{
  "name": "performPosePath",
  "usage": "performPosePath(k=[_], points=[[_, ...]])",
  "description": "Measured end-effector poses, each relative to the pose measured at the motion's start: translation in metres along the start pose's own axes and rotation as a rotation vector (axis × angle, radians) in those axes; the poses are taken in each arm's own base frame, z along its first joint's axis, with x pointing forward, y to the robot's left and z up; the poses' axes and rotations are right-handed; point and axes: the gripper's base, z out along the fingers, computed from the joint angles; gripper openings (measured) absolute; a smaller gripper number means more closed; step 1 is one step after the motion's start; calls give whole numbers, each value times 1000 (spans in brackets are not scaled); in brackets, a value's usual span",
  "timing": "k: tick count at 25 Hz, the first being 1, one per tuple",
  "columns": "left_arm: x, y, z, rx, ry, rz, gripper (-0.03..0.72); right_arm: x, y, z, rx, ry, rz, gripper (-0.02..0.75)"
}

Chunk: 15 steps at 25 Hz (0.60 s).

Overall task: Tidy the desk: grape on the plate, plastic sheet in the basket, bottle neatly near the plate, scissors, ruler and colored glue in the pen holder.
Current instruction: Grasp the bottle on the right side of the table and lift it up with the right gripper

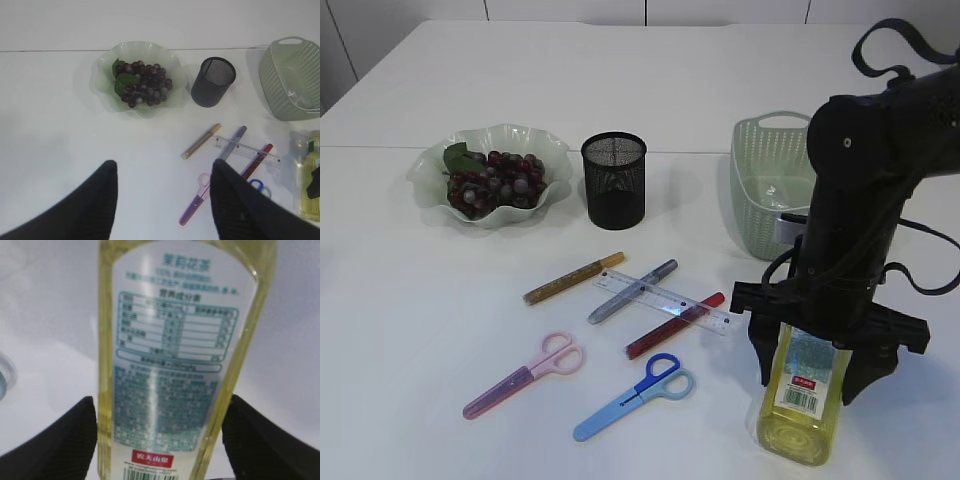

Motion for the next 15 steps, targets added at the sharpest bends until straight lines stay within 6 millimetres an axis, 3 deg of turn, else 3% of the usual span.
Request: performPosePath(k=[15], points=[[0, 0, 0, 0, 0, 0, 432, -2, 1, 0, -10, -22, 1, 604]])
